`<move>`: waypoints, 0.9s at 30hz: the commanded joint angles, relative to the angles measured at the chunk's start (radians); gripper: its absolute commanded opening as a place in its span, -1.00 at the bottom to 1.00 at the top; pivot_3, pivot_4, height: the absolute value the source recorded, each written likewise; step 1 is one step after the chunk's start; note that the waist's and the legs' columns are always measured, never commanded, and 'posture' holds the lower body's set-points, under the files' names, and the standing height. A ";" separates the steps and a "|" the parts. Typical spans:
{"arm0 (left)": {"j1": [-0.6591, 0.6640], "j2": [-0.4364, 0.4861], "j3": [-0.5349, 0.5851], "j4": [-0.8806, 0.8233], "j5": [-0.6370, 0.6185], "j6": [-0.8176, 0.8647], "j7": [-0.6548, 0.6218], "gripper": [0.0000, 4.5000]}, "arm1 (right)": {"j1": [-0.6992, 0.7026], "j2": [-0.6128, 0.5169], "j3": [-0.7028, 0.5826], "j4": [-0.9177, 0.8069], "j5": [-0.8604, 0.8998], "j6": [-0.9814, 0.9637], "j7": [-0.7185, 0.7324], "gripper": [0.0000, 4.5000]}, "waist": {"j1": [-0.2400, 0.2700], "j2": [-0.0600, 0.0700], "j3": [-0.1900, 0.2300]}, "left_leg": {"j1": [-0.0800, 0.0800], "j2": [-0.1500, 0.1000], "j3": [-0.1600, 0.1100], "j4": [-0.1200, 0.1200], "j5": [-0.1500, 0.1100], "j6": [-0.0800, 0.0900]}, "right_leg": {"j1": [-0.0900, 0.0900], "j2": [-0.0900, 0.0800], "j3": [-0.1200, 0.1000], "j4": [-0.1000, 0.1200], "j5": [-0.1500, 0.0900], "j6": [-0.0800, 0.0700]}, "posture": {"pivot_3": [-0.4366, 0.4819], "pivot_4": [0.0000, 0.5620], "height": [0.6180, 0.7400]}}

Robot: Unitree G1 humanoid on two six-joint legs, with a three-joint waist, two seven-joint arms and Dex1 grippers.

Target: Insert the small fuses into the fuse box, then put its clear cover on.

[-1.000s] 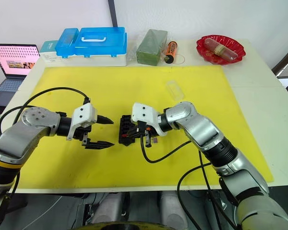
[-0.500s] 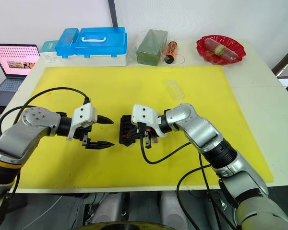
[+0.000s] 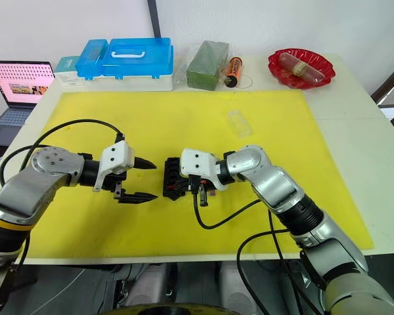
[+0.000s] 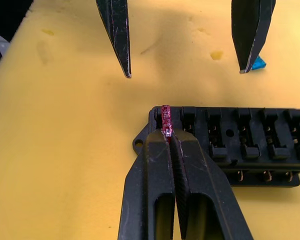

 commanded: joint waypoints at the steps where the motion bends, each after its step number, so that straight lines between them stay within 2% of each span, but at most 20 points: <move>1: -0.018 0.000 0.010 -0.016 0.003 -0.011 0.005 0.98 | 0.014 0.002 0.001 0.025 -0.028 -0.010 -0.001 -1.00 | 0.000 0.000 0.000 | 0.000 0.000 0.000 0.000 0.000 0.000 | 0.000 0.000 0.000 0.000 0.000 0.000 | -0.05 -0.47 1.00; 27: -0.017 -0.010 0.010 -0.017 0.008 -0.010 0.015 0.98 | -0.007 0.008 -0.032 -0.031 0.019 0.070 0.033 -1.00 | 0.000 0.000 0.000 | 0.000 0.000 0.000 0.000 0.000 0.000 | 0.000 0.000 0.000 0.000 0.000 0.000 | -0.05 -0.47 1.00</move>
